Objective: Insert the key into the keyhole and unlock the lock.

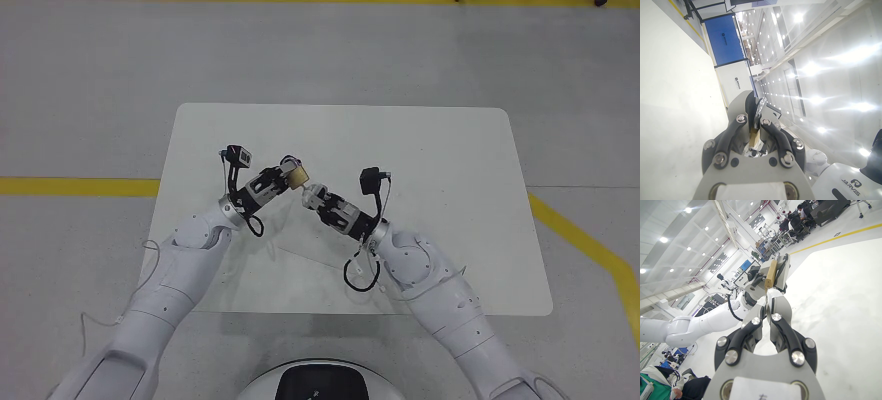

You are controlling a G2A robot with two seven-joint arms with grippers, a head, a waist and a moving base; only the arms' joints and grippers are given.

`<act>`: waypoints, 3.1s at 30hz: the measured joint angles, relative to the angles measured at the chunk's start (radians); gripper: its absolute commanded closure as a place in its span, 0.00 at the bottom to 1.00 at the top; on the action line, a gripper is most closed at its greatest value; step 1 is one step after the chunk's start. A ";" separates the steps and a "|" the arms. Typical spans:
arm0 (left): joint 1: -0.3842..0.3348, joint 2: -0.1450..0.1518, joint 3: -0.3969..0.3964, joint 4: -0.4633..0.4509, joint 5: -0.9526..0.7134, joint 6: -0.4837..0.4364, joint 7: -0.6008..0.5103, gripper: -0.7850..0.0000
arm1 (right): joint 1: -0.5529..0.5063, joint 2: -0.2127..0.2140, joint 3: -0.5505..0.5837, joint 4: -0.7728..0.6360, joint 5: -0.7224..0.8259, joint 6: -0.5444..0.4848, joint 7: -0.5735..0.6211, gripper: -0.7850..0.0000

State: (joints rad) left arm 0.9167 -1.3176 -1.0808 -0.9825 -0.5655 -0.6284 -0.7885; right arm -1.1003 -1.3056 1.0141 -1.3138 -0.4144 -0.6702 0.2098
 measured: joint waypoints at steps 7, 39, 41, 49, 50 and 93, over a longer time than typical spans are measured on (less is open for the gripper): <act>-0.003 -0.004 0.000 0.006 0.000 0.003 -0.008 1.00 | 0.003 -0.002 -0.002 0.003 -0.002 0.002 0.003 1.00; 0.013 -0.001 -0.018 -0.023 0.194 -0.062 0.062 1.00 | 0.014 -0.003 0.017 0.024 0.059 0.037 0.075 1.00; 0.016 0.000 -0.021 -0.028 0.213 -0.065 0.075 1.00 | 0.013 -0.003 0.019 0.023 0.058 0.041 0.073 1.00; 0.032 0.002 -0.028 -0.047 0.207 -0.042 0.083 1.00 | 0.011 -0.003 0.021 0.020 0.060 0.043 0.074 1.00; 0.032 0.002 -0.029 -0.046 0.196 -0.035 0.075 1.00 | 0.011 -0.004 0.022 0.021 0.062 0.042 0.074 0.97; -0.016 -0.012 -0.038 0.054 0.052 0.043 -0.048 1.00 | 0.008 -0.004 0.034 0.034 0.126 0.003 0.114 0.77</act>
State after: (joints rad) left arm 0.9005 -1.3293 -1.1189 -0.9284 -0.5136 -0.5850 -0.8366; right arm -1.0925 -1.3091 1.0479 -1.2799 -0.2884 -0.6668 0.3242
